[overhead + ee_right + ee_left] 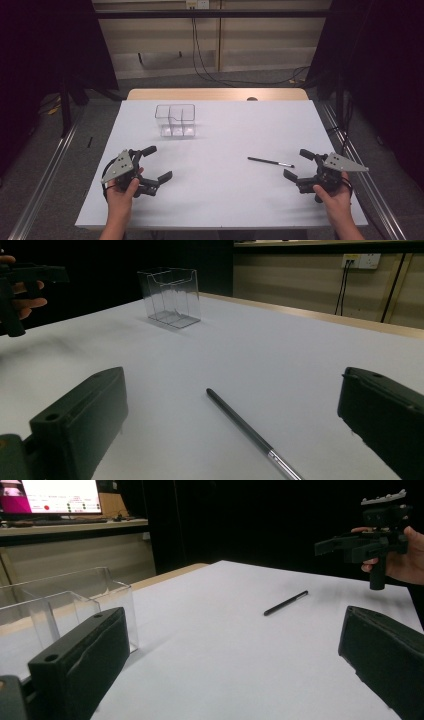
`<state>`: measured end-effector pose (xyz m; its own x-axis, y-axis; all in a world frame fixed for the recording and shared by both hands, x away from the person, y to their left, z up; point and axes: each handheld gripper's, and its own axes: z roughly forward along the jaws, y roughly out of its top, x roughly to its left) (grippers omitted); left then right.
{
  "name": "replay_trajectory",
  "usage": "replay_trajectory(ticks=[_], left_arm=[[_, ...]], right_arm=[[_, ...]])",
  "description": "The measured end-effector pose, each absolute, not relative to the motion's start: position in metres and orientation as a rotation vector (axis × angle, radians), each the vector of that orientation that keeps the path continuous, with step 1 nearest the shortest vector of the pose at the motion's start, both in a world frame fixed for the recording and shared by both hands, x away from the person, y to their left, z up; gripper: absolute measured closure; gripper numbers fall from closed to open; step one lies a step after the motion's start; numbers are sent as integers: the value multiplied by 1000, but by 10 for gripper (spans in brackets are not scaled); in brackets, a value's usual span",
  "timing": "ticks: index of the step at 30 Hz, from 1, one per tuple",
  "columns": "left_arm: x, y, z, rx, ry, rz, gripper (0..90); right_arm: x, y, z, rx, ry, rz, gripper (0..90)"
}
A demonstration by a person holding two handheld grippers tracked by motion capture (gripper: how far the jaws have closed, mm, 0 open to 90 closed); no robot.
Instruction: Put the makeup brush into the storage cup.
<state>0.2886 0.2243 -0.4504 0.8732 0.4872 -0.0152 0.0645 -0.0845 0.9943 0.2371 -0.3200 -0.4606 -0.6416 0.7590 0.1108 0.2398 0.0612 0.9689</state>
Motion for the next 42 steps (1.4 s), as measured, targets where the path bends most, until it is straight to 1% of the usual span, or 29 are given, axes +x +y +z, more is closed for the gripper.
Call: replay_trajectory(ticks=[15, 19, 32, 42], left_arm=[[291, 221, -451, 1660, 419, 370, 0], [289, 221, -450, 1673, 409, 387, 0], [288, 221, -451, 1659, 418, 381, 0], [289, 222, -452, 1660, 417, 384, 0]], right_arm=[[235, -323, -458, 980, 1901, 1591, 0], [237, -323, -457, 987, 1897, 1596, 0], [256, -314, -455, 999, 1964, 1521, 0], [275, -313, -449, 1020, 1987, 1530, 0]])
